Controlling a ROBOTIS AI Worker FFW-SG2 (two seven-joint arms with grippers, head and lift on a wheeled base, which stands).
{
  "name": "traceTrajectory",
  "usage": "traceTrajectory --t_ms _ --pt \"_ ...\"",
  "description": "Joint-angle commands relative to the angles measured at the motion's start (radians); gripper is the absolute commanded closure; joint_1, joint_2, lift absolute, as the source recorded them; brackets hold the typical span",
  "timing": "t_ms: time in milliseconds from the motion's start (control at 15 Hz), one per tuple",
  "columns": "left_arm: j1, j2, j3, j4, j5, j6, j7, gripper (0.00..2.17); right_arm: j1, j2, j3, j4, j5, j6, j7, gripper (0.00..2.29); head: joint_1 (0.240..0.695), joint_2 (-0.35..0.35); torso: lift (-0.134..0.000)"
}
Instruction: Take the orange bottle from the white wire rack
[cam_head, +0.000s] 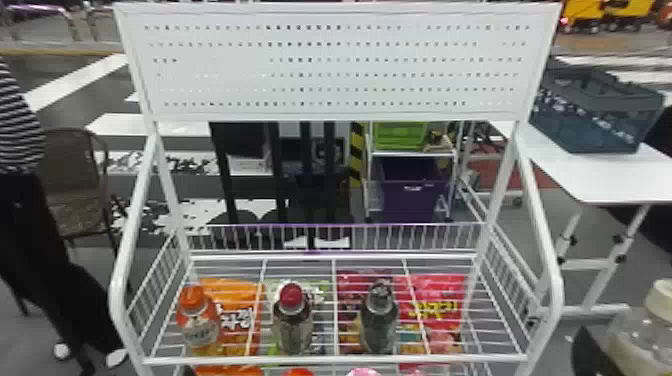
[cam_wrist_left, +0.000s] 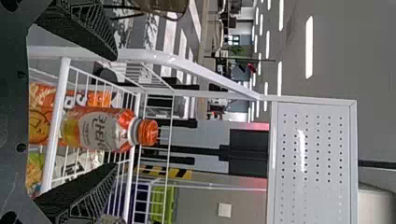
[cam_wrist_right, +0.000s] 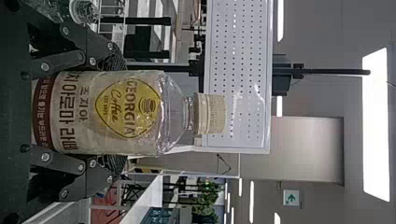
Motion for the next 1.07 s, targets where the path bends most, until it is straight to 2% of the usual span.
traceTrajectory --t_ms 0,200,600,933,1000 --pt "-0.039 0.001 -0.073 0.152 -0.008 -0.18 0.0 0.07 0.0 0.001 0.0 0.002 0.0 0.0 0.002 1.1 0.499 0.0 0.0" --pt "-0.132 0.001 -0.122 0.328 -0.035 -0.306 -0.001 0.07 0.005 0.001 -0.008 0.002 -0.005 -0.009 0.005 1.1 0.499 0.0 0.0" --pt "-0.298 -0.005 -0.156 0.514 -0.024 -0.306 0.0 0.08 0.011 0.001 -0.021 0.018 -0.011 -0.034 0.006 1.1 0.499 0.0 0.0" --pt "-0.436 -0.004 -0.156 0.667 0.045 -0.303 -0.032 0.08 0.006 0.001 -0.031 0.025 -0.011 -0.031 0.006 1.1 0.499 0.0 0.0" --pt "-0.454 -0.004 -0.153 0.685 0.071 -0.303 -0.063 0.08 0.005 0.001 -0.032 0.024 -0.011 -0.031 0.006 1.1 0.499 0.0 0.0"
